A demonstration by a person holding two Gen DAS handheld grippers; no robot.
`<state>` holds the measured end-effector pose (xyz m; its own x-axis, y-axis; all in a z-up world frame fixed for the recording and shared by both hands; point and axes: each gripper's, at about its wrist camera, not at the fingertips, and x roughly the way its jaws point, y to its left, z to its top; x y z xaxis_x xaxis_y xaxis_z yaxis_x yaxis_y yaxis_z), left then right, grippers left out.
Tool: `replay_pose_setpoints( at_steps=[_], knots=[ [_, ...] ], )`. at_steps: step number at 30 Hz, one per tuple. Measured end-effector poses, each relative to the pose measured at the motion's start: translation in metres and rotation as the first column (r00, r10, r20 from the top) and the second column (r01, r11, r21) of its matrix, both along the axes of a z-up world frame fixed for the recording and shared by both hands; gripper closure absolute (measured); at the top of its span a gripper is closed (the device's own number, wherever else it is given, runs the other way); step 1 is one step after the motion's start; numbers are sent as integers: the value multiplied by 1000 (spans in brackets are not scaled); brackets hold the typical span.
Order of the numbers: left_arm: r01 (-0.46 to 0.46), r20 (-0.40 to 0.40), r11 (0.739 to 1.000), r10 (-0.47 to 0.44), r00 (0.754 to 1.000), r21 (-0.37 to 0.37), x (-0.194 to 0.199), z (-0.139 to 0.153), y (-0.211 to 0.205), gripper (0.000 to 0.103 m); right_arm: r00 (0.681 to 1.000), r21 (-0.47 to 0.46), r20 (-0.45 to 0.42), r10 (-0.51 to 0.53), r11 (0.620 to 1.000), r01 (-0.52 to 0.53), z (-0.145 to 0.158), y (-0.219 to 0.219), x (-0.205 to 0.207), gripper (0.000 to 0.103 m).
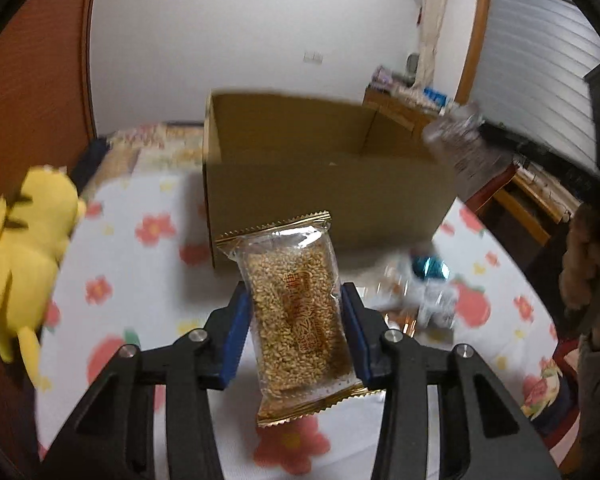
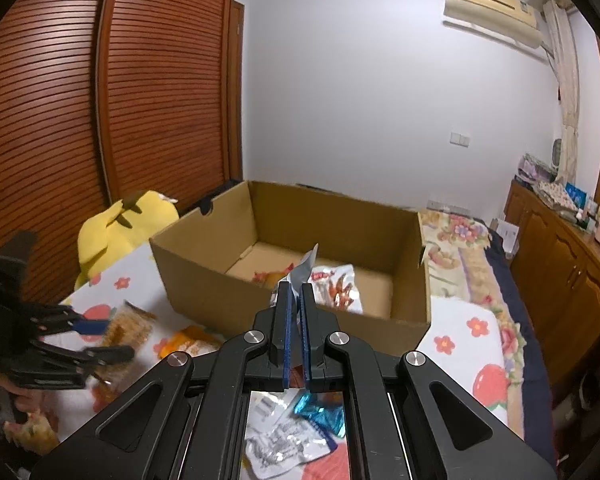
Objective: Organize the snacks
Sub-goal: 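Lower the sesame bar into the box and open the left gripper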
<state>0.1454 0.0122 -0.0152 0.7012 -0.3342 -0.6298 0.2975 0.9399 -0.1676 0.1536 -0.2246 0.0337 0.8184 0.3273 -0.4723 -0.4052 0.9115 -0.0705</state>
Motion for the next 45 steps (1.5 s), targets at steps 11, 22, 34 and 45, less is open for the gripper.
replay_pose_setpoints(
  at_steps=[11,22,34,45],
  knots=[
    [19,132,1000,-19,991,5,54,69,-15,60,999,40,20,-41,998,40,14,-3,43,102],
    [43,93,998,-46,995,42,106,56,-36,60,998,86,-27,-65,994,67,0,-15,79,101],
    [60,59,995,-65,996,82,139,40,-57,51,996,79,-94,0,997,7,-21,-9,104,101],
    [71,127,995,-79,989,63,106,44,-48,22,991,108,-120,59,993,-47,-29,-15,65,87]
  ],
)
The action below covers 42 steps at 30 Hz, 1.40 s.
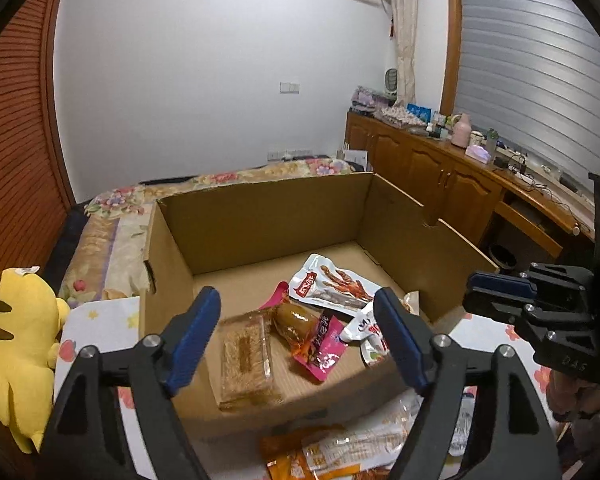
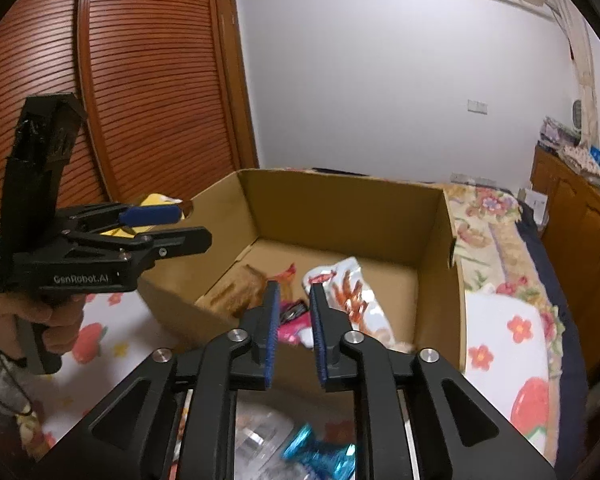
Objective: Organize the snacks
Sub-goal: 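Lower the sesame bar into the box and open the left gripper, then move both grippers back to the snack pile beside the box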
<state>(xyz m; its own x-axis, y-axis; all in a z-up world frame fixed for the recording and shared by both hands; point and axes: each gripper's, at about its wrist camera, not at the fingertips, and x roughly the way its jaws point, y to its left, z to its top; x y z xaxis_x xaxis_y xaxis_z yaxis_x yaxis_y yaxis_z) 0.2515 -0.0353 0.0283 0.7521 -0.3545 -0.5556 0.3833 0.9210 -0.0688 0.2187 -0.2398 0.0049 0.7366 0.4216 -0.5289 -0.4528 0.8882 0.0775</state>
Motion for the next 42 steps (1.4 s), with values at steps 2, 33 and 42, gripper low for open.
replay_pose_setpoints(
  at_steps=[2,33,42],
  knots=[
    [6,8,1000,-6,1000,14,-12,-2,0,19,1000,-4,-2,-6,1000,6,-2,-3,-10,82],
    [41,-125,996,-30,992,85,-113,-95,1,3,978,-26,-153,-145,989,143,-83,-29,-91,32],
    [67,-224,994,-46,973,86,-108,-107,0,5,975,-76,-186,-122,991,110,-93,-13,-87,28]
  ],
)
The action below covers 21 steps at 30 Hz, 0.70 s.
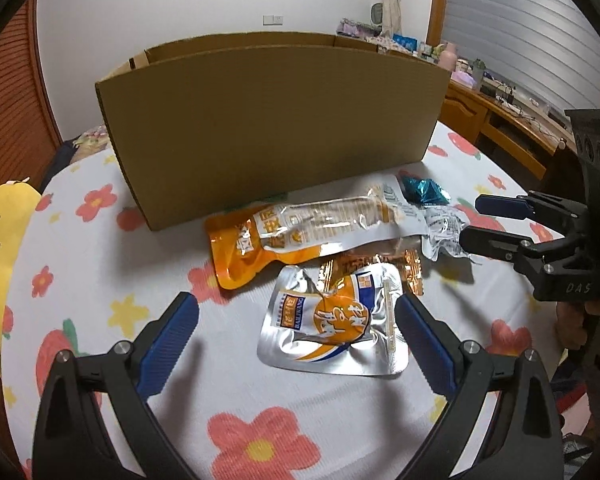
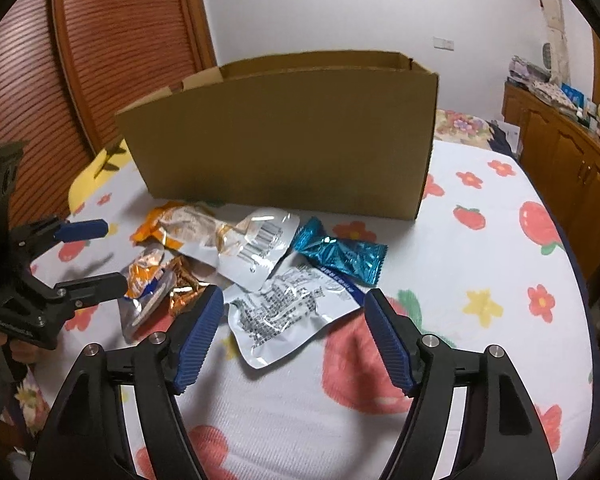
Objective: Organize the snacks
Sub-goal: 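Move both grippers back to the snack pile beside the box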
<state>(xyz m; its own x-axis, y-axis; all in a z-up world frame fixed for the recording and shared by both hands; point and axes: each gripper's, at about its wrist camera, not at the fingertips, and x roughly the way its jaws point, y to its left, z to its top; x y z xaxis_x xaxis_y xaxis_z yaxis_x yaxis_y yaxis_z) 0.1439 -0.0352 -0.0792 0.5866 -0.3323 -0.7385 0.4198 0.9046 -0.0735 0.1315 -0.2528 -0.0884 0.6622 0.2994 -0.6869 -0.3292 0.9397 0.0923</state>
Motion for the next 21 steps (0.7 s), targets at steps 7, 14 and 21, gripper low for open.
replay_pose_setpoints(
  at_steps=[7,14,21],
  knots=[
    [31,-37,1000,-31,999,0,5,-3,-10,5,1000,-9,-23,7,1000,-7,-7,1,1,28],
    [63,-84,997,-59,995,54,13,-15,-24,5,1000,-16,-28,1,1000,-1,-10,2,3,28],
    [78,-62,992,-73,995,94,10,-16,-27,15,999,25,-47,-21,999,22,-11,-5,7,28]
  ],
)
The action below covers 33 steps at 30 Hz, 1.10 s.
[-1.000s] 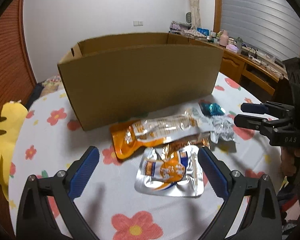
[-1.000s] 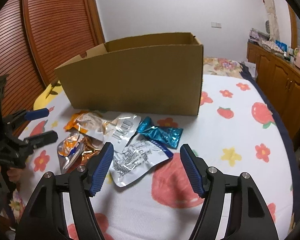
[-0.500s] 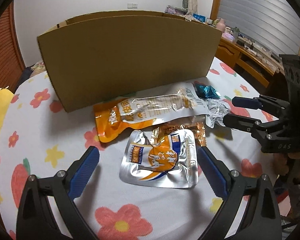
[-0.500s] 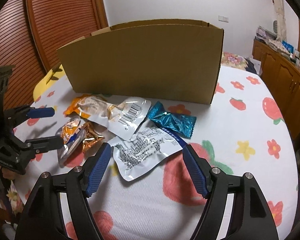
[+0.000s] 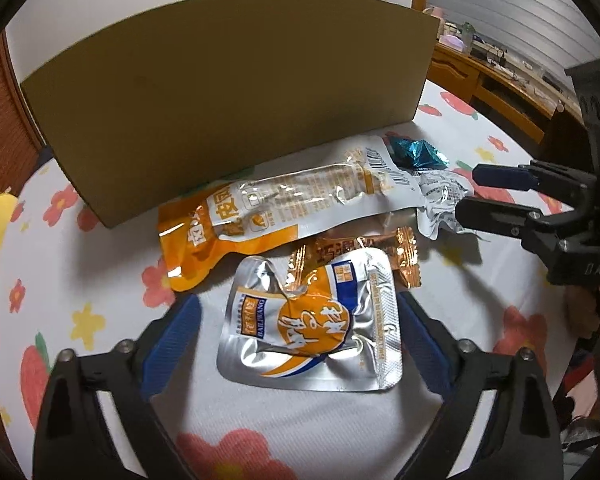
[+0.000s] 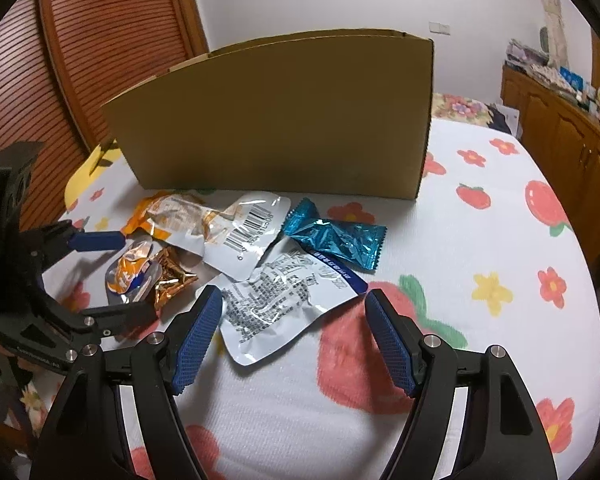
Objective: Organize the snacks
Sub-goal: 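Move both grippers back to the snack pile beside the box, then grasp the silver-orange pouch with the left gripper while the right gripper grasps a white pouch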
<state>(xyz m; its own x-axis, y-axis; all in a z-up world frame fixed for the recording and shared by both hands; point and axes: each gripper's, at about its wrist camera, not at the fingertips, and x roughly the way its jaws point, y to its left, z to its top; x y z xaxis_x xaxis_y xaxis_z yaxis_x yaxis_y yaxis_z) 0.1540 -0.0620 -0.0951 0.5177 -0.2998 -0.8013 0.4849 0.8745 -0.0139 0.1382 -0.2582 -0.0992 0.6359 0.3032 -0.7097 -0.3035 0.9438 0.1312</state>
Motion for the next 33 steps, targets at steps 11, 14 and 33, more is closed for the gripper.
replay_pose_setpoints(
  at_steps=[11,14,33],
  knots=[
    [32,9,999,-32,999,-42,-20,3,15,22,1000,-6,-10,10,1000,-10,-1,2,1,28],
    [21,8,998,-21,1000,-65,-24,5,22,22,1000,3,-27,17,1000,-17,-3,2,3,28],
    [-45,21,984,49,999,-173,-28,8,42,22,995,-39,-80,50,998,-54,-2,8,16,24]
  ],
)
